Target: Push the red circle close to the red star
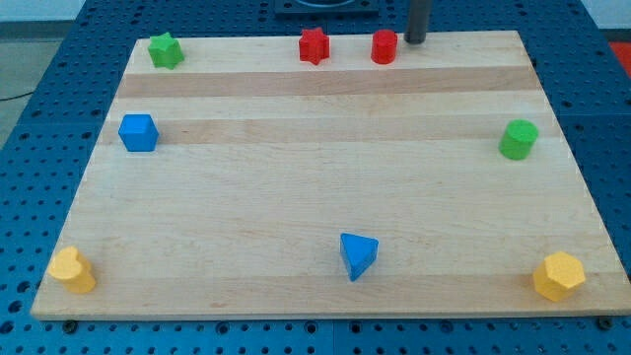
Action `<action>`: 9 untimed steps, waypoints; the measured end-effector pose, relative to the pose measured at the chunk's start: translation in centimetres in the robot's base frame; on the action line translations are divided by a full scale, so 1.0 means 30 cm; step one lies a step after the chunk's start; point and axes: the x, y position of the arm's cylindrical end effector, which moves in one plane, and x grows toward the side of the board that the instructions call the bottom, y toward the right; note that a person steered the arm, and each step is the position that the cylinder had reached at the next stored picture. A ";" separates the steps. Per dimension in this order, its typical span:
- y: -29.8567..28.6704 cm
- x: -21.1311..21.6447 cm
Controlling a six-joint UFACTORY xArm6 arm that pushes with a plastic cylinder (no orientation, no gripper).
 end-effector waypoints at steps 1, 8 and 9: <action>-0.051 -0.006; -0.169 0.157; -0.203 0.157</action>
